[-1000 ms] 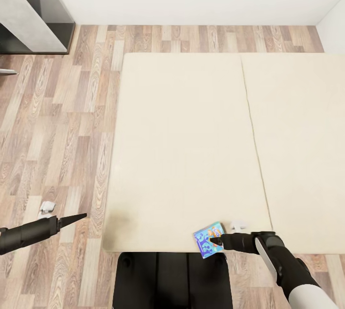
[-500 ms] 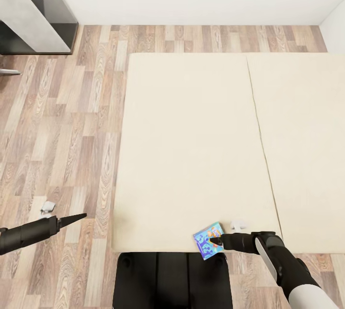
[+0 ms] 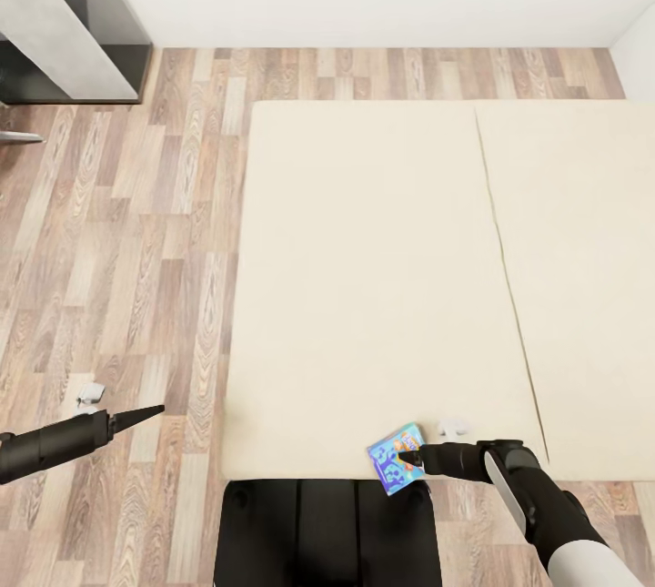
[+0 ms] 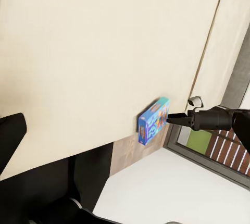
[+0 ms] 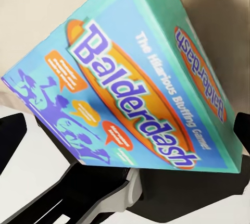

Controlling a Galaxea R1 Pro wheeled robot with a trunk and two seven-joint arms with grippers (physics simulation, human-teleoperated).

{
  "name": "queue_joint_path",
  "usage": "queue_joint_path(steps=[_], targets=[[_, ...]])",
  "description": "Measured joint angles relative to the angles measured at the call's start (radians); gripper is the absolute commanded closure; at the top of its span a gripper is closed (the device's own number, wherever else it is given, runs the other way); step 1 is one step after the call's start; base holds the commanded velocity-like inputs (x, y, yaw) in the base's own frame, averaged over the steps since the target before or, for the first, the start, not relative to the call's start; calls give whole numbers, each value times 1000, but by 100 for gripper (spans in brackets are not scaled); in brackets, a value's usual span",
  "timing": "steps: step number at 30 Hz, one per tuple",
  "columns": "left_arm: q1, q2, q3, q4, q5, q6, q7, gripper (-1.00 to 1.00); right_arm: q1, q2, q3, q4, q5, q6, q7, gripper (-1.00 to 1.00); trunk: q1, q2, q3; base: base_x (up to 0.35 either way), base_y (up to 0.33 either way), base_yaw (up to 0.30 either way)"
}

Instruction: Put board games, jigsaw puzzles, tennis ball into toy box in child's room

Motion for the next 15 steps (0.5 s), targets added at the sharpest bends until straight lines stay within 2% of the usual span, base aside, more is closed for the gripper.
queue_joint_path(steps=[15], targets=[[0, 0, 0, 0, 0, 0, -1, -100, 0, 0, 0, 0, 0, 2, 0, -100, 0, 0, 0, 0, 26, 0]])
